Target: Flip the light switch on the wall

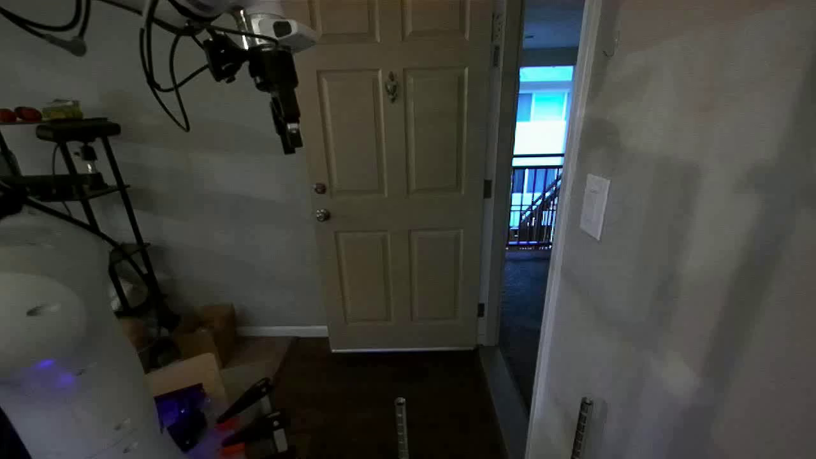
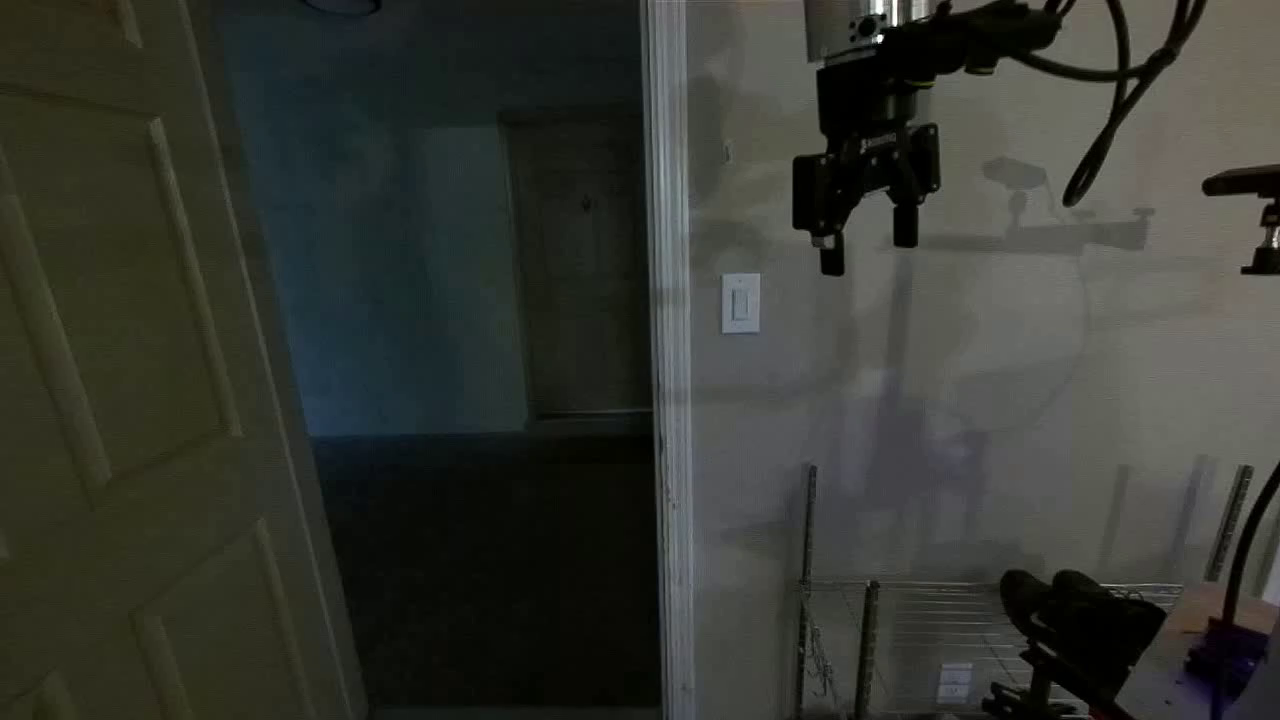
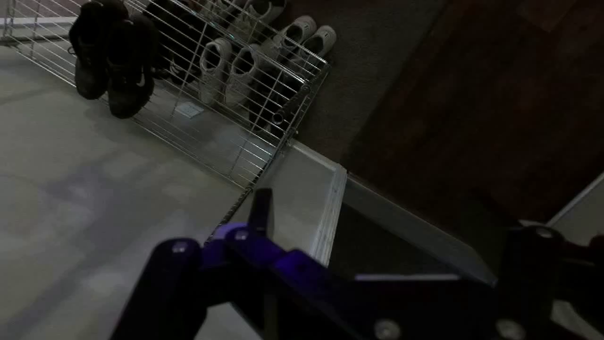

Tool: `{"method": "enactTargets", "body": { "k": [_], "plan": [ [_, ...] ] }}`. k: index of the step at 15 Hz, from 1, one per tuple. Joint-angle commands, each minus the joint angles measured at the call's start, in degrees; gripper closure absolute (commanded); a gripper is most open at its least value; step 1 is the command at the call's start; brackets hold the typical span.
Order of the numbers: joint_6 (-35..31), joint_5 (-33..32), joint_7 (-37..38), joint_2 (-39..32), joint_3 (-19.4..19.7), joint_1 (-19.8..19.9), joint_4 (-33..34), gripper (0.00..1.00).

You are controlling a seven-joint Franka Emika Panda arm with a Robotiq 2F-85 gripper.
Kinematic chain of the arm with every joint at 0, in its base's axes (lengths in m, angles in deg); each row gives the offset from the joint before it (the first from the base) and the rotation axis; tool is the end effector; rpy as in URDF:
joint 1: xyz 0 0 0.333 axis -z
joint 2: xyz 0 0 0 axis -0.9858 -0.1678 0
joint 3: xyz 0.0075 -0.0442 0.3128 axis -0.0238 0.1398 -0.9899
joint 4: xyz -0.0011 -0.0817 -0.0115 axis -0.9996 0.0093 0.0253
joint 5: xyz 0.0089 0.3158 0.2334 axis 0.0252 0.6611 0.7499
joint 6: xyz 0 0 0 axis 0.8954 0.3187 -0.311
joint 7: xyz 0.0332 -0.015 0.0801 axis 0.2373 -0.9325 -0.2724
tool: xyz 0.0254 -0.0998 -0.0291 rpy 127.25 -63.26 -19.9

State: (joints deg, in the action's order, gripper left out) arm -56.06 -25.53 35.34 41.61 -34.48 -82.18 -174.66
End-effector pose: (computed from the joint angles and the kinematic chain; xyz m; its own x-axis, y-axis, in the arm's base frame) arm 0.3286 0.1986 0.5830 0.9823 -0.1695 0.0799 -0.1828 -0.9604 0.2104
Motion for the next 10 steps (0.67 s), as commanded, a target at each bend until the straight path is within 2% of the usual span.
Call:
{"method": "enactTargets", "body": {
  "k": [1, 10],
  "plan": [
    [0.09, -0.75, 0.77, -0.48, 1.19, -1.69, 0.11, 0.0],
    [-0.45, -1.16, 0.49, -0.94, 1.69, -1.51, -0.12, 0.0]
  ]
}}
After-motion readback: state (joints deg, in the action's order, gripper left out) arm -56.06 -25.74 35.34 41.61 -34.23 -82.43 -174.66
